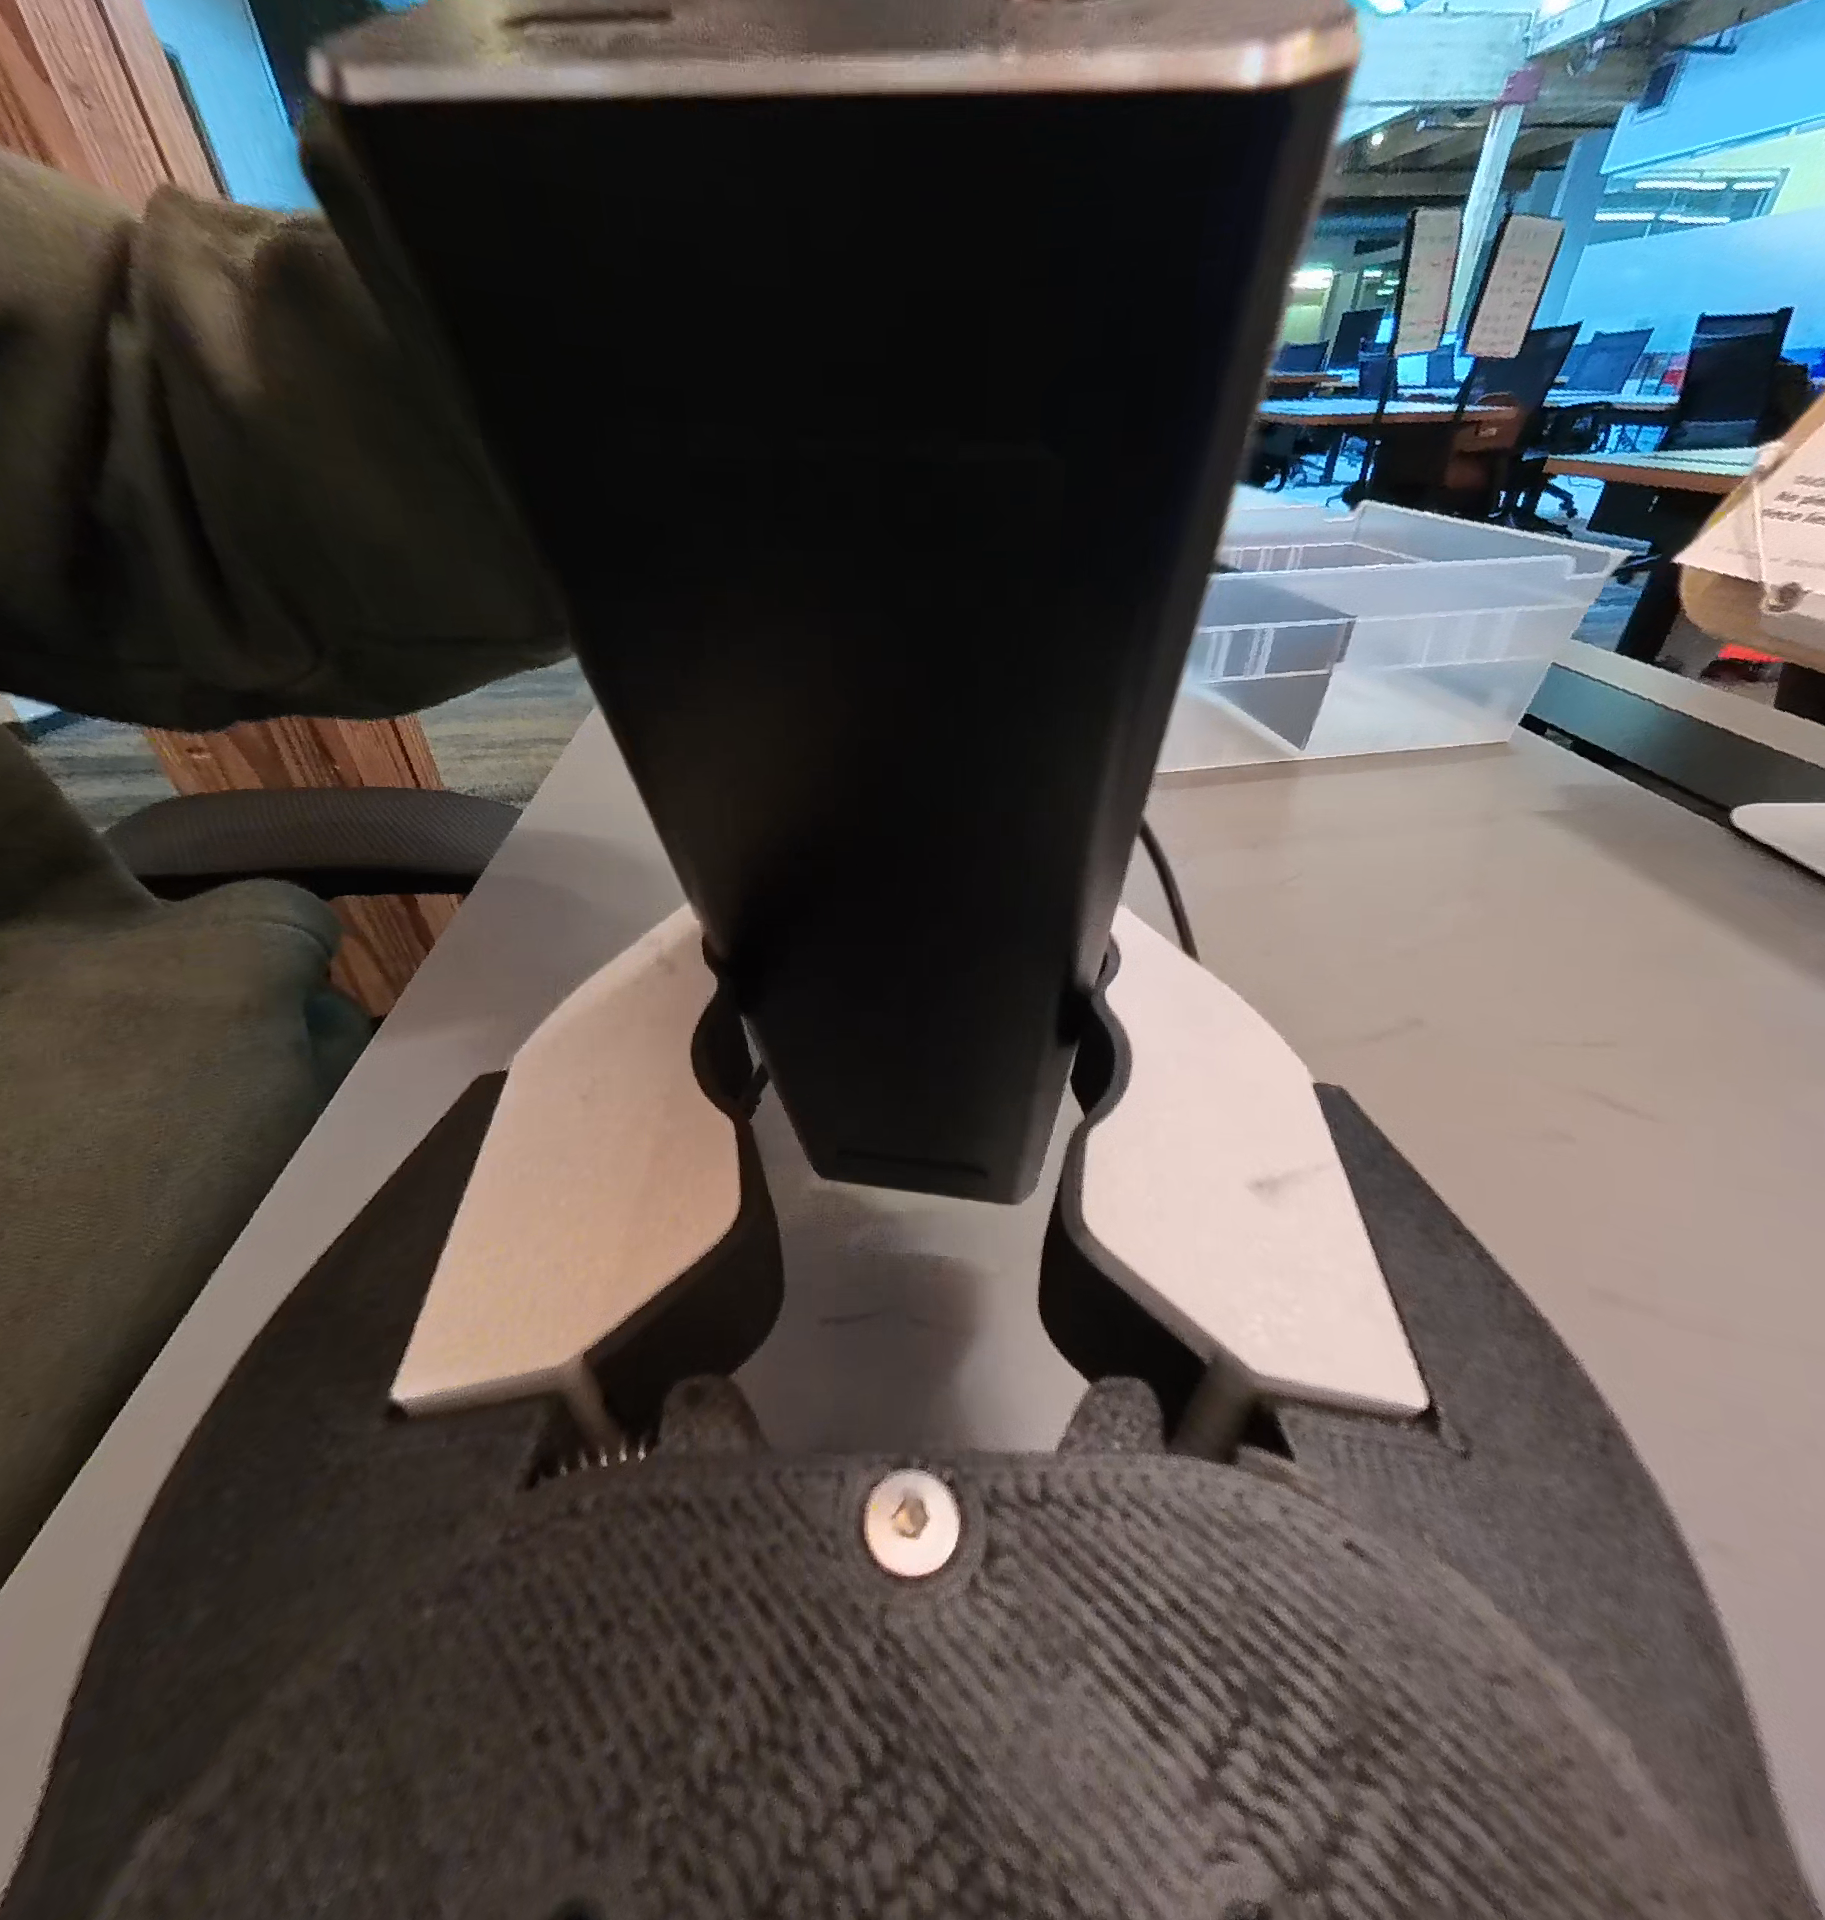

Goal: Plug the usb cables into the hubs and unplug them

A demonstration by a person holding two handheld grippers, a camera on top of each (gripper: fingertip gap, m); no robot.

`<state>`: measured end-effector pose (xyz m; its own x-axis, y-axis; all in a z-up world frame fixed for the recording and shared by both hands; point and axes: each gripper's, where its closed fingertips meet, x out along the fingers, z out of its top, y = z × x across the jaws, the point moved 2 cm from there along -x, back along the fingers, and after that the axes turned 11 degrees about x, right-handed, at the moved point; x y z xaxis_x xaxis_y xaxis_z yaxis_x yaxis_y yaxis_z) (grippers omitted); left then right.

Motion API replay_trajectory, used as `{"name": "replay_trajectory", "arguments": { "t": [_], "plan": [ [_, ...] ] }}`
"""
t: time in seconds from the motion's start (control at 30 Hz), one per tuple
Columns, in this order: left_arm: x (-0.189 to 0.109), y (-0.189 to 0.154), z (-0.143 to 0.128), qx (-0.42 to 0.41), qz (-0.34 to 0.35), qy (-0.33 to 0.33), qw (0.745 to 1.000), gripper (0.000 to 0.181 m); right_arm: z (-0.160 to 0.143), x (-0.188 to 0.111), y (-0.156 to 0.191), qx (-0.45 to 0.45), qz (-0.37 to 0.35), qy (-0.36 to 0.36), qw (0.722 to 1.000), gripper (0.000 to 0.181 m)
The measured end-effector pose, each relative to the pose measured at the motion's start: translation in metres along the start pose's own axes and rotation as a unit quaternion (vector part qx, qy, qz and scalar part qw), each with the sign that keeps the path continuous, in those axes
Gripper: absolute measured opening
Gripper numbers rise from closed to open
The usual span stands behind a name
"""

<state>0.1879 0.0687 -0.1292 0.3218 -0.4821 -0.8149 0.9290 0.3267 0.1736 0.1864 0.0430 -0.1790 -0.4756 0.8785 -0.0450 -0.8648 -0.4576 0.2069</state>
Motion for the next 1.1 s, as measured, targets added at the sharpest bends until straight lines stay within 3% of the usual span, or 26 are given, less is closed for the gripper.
{"name": "replay_trajectory", "arguments": {
  "t": [0.03,0.17,0.3,0.47,0.67,1.1],
  "plan": [
    [0.001,-0.001,0.000,-0.001,-0.007,-0.013,1.000,0.001,-0.001,0.001,0.001,-0.003,-0.001,0.004,1.000,0.062],
    [0.003,0.002,-0.001,-0.011,-0.003,-0.064,0.998,0.001,0.000,-0.001,-0.001,0.005,-0.001,-0.001,1.000,0.061],
    [0.003,0.000,-0.005,-0.016,-0.003,-0.076,0.997,0.003,-0.001,0.000,-0.001,0.006,0.000,0.005,1.000,0.061],
    [-0.004,-0.001,0.000,-0.024,0.006,-0.104,0.994,0.017,0.001,-0.001,0.000,0.007,0.007,-0.004,1.000,0.061],
    [0.008,-0.005,0.001,-0.012,-0.009,-0.069,0.997,0.015,-0.001,0.001,0.001,0.004,0.011,0.007,1.000,0.061],
    [0.014,-0.004,0.001,0.003,0.047,-0.004,0.999,0.013,-0.005,0.004,-0.001,-0.001,-0.005,0.027,1.000,0.061]
  ]
}}
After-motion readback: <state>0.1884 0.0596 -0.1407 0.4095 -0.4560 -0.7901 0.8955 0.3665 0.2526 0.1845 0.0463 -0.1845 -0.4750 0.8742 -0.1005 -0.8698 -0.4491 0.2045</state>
